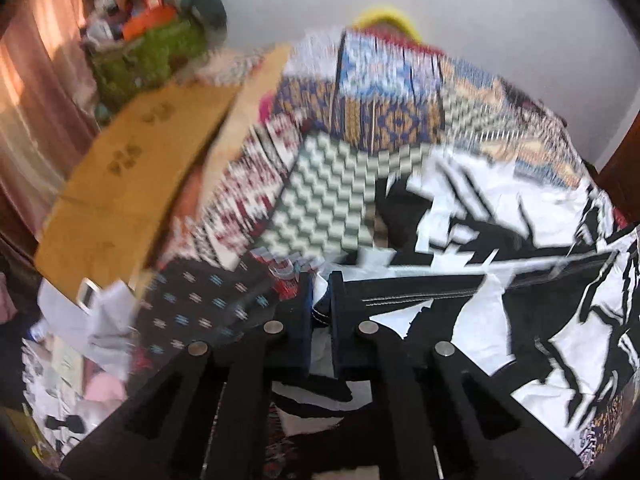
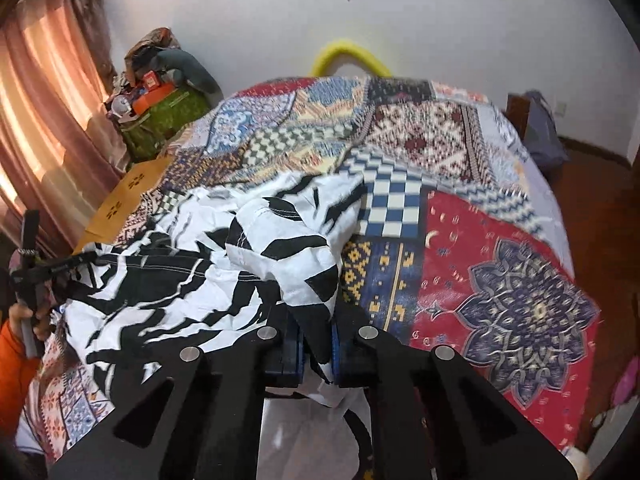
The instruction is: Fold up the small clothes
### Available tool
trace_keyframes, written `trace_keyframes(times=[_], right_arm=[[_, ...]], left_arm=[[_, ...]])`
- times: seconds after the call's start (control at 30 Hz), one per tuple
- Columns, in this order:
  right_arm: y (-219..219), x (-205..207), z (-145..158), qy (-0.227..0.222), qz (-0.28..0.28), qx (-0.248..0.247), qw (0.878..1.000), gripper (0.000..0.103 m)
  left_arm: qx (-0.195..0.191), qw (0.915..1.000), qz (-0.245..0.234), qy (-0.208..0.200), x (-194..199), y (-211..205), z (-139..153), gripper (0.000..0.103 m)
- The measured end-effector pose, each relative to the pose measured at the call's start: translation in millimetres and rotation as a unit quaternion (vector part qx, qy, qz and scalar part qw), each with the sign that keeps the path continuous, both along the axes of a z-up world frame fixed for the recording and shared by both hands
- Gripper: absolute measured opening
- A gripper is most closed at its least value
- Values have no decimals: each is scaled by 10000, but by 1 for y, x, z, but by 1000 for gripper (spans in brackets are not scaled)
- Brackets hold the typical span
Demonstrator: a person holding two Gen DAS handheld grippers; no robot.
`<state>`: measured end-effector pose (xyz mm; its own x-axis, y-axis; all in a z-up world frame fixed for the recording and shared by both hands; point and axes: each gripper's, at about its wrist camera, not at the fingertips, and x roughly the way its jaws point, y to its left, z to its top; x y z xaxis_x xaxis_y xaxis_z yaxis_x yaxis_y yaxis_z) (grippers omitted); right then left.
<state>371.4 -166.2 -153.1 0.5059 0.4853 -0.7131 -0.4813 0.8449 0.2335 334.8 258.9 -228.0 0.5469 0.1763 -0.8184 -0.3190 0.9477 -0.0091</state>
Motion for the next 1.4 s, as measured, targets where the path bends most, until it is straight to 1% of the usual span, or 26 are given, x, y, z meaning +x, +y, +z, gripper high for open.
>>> trace_keyframes(times=[0.1, 0.2, 0.27, 0.3, 0.37, 0.43, 0.53, 0.67, 0.73, 0.8, 0.9, 0.97, 1.0, 1.03, 1.07, 1.13, 1.17, 1.2, 1.27, 1.3, 1.33, 1.37, 1.4], right_arm=[[-2, -4, 21, -223, -32, 67, 9997, 8], [-3, 0, 41, -509, -209, 96, 9984, 7], [1, 12, 46, -526, -311, -7, 9981, 6], [3, 20, 48, -539, -381, -43, 9978, 6], [4, 35, 48, -506, -484, -27, 9975, 6], [6, 50, 45, -468, -587, -14, 9972, 6], [8, 67, 36, -420, -666, -115, 9968, 6], [12, 90, 9, -227, -697, -318, 9968, 6], [14, 101, -10, -97, -701, -428, 9966, 6], [13, 107, -23, -5, -719, -510, 9961, 6], [10, 113, -39, 102, -732, -582, 9956, 6], [9, 113, -42, 92, -687, -598, 9958, 6], [10, 112, -40, 64, -657, -644, 9957, 6], [10, 112, -39, 57, -628, -693, 9956, 6], [11, 110, -36, 43, -572, -802, 9951, 6], [8, 103, -28, 6, -539, -878, 9947, 13], [7, 102, -26, -12, -554, -900, 9944, 14], [4, 96, -20, -49, -599, -888, 9942, 18], [-2, 85, -12, -81, -653, -776, 9948, 27], [-7, 73, -4, -125, -640, -657, 9957, 37], [-8, 67, -1, -160, -631, -603, 9961, 43], [-12, 54, 5, -226, -600, -558, 9964, 45], [-13, 46, 9, -259, -566, -543, 9966, 45]], left_arm=[[150, 9992, 50, -364, -6, -2, 32, 5], [480, 9968, 71, -636, 0, -4, 59, 5], [648, 9958, 117, -643, 17, -1, 72, 5], [635, 9958, 156, -635, 26, 2, 76, 5], [615, 9958, 225, -634, 43, 5, 80, 4], [721, 9951, 301, -608, 65, 8, 78, 4], [878, 9943, 400, -461, 94, 10, 62, 4], [960, 9941, 500, -75, 130, 16, 21, 4], [986, 9936, 525, 163, 147, 20, -3, 5], [1029, 9926, 527, 361, 160, 20, -23, 5], [1010, 9918, 485, 608, 170, 21, -46, 5], [1015, 9912, 461, 719, 172, 19, -53, 6], [1039, 9906, 504, 739, 171, 19, -53, 10], [1059, 9902, 556, 716, 167, 18, -51, 10], [1011, 9912, 550, 655, 163, 18, -48, 13], [806, 9944, 460, 509, 151, 19, -37, 25], [733, 9953, 440, 452, 145, 20, -30, 36], [691, 9960, 434, 367, 137, 21, -22, 43], [680, 9969, 349, 185, 118, 19, -3, 47], [681, 9972, 283, 122, 108, 18, 5, 51], [669, 9975, 224, 83, 99, 16, 12, 54], [642, 9978, 156, 48, 88, 13, 19, 59], [608, 9981, 104, 12, 78, 10, 25, 62]])
